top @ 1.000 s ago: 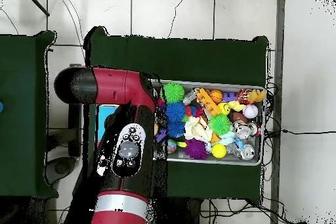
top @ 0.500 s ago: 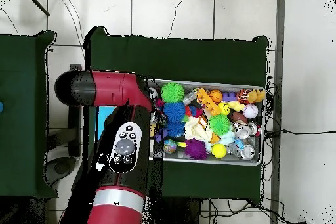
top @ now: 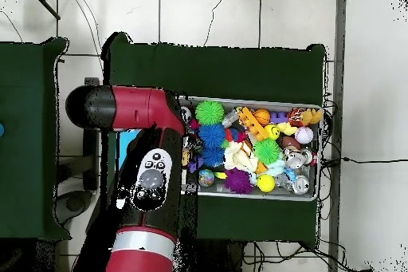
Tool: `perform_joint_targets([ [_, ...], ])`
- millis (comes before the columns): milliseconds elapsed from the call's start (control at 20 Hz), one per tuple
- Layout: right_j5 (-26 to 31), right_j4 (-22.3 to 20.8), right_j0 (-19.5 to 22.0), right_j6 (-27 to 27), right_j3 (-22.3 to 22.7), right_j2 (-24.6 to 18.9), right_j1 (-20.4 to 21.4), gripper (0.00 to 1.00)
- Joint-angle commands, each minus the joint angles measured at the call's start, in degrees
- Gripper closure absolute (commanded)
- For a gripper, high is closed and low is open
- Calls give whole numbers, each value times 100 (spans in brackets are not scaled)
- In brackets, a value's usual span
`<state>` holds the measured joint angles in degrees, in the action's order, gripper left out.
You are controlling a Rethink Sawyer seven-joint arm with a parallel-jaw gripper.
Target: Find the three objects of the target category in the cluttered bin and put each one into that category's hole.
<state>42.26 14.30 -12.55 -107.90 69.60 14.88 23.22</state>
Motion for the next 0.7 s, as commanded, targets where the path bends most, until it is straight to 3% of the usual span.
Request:
perform_joint_targets([
  [50, 746, -50, 197, -799, 319, -287, 3, 100],
  [300, 544, -52, 212, -799, 373, -340, -74, 100],
  [700, -389, 87, 342, -803, 481, -738, -568, 100],
])
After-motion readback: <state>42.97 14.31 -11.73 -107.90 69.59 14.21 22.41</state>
